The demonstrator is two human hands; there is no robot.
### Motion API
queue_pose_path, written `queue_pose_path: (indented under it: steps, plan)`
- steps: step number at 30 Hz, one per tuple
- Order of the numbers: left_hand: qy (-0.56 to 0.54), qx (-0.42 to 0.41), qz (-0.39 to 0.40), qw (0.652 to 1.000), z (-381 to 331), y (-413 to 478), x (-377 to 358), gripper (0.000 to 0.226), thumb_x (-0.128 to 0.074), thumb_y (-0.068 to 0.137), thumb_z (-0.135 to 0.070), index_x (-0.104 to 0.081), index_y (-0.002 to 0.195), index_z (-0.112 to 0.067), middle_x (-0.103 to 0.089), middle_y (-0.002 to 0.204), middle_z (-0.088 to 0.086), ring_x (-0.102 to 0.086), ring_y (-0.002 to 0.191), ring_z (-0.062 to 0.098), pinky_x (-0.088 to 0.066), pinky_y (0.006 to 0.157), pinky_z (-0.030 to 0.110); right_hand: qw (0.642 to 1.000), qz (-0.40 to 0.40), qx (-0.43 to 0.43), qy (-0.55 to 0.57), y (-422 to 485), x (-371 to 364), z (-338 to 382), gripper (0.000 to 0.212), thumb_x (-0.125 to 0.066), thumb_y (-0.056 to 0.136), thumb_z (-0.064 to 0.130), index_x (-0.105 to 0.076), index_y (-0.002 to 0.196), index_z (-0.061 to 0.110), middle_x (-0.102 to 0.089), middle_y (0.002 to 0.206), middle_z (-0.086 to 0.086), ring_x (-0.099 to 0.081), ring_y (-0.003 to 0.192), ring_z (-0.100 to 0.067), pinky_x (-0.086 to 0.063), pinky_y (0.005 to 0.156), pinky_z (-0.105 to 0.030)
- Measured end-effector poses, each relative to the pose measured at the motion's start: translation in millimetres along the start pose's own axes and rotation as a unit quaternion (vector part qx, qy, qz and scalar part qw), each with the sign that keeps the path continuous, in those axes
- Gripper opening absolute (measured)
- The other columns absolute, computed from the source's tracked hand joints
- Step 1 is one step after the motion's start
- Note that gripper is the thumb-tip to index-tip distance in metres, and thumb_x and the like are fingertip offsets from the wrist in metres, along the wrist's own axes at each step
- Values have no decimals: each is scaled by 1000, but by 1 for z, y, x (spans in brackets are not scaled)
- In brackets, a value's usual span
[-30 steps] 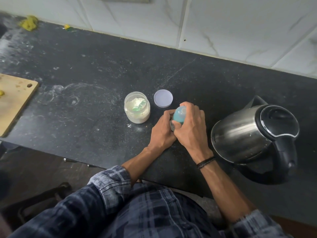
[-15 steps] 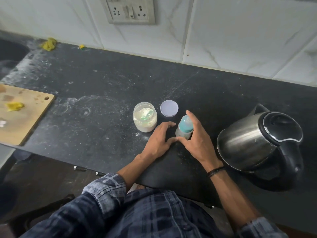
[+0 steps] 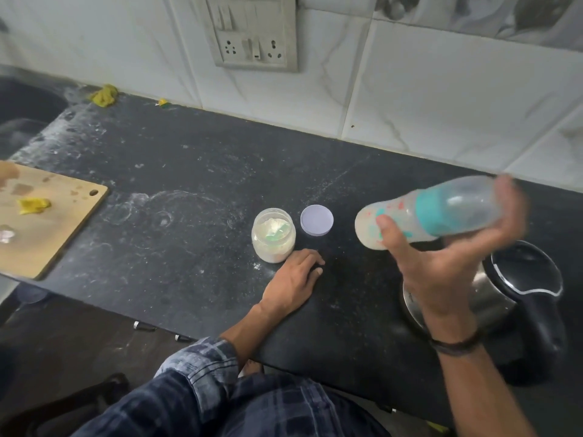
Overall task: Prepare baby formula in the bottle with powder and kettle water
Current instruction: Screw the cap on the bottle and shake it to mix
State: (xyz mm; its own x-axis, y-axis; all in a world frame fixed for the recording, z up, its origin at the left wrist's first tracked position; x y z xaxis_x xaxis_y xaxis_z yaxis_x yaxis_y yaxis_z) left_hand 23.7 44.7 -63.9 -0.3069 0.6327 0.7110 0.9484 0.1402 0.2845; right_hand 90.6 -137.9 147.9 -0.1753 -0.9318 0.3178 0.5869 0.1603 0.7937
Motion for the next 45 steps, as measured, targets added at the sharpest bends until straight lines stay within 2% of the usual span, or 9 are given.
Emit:
queue_pose_path:
  steps: [4,13,18,22,26,30,35,39,45]
  plan:
    - [0,2,-4,1000,1,-1,2,13,-58,103,-20,-62,112,-12,-61,120,0,-55,110,17,-42,102,27,977,193,-90,2,-15,-22,-12,88,-88,75,42,-34,145,37,-47,140,27,-55,119,3,-48,101,-24]
    - [-1,2,-6,1000,1,-1,2,11,-60,101,-21,-63,109,-14,-62,119,-2,-56,111,15,-45,100,30,984,79,-143,78,-16,-18,-6,85,-84,76,42,-38,146,27,-47,139,29,-56,120,2,-51,99,-29]
    - [3,7,-21,1000,-4,0,3,10,-60,101,-19,-64,107,-12,-63,116,-1,-57,108,15,-43,98,24,971,-142,-156,112,8,14,-19,108,-89,77,42,-25,139,-18,-44,141,-30,-54,121,-50,-49,97,-65]
    - [4,1,-10,1000,-2,-1,4,11,-61,100,-20,-64,107,-13,-63,118,-2,-56,110,14,-42,100,25,975,59,-186,108,-2,-17,-13,84,-88,75,32,-38,143,36,-54,133,19,-64,108,-13,-56,91,-58]
    - [11,4,-11,1000,-4,1,3,11,-61,100,-20,-63,108,-13,-63,117,-2,-56,110,15,-39,101,21,965,-61,-180,181,4,-11,-13,85,-84,81,26,-30,146,15,-44,140,-2,-57,116,-21,-53,93,-60]
    - [12,2,-2,1000,-3,-1,3,11,-62,99,-19,-63,109,-13,-62,117,-2,-56,108,15,-37,101,19,965,122,-197,122,-8,-24,-18,86,-89,77,34,-38,146,27,-51,132,33,-62,111,1,-56,97,-45]
    - [12,7,-9,1000,-4,0,3,11,-61,100,-20,-63,109,-13,-62,116,-3,-56,107,15,-38,100,20,957,-114,-194,184,12,-8,-13,84,-78,88,5,-20,146,-11,-43,133,-2,-55,114,-1,-54,97,-34]
    - [15,0,-6,1000,-2,-1,3,12,-63,100,-20,-63,109,-13,-62,117,-3,-55,107,14,-39,100,22,955,87,-227,169,-11,-28,-14,83,-88,80,23,-38,145,15,-51,132,23,-61,109,-4,-56,96,-46]
    - [23,1,-12,1000,-5,1,3,12,-65,98,-17,-63,109,-12,-63,114,-1,-55,103,15,-35,98,17,951,-105,-220,191,3,-11,1,82,-80,87,10,-23,146,-1,-44,134,0,-58,111,-6,-56,91,-36]
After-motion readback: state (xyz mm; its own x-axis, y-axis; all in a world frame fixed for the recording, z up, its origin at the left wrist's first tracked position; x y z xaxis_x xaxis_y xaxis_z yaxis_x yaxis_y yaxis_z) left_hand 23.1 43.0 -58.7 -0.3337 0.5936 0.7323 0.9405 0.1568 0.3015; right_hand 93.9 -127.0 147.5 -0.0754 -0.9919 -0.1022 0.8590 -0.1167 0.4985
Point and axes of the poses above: each hand's wrist, its own y-axis towards the middle knuckle, its own x-axis out of the back of the hand, z = x × y, the point moved 3 cm from there along y, towards the middle knuckle
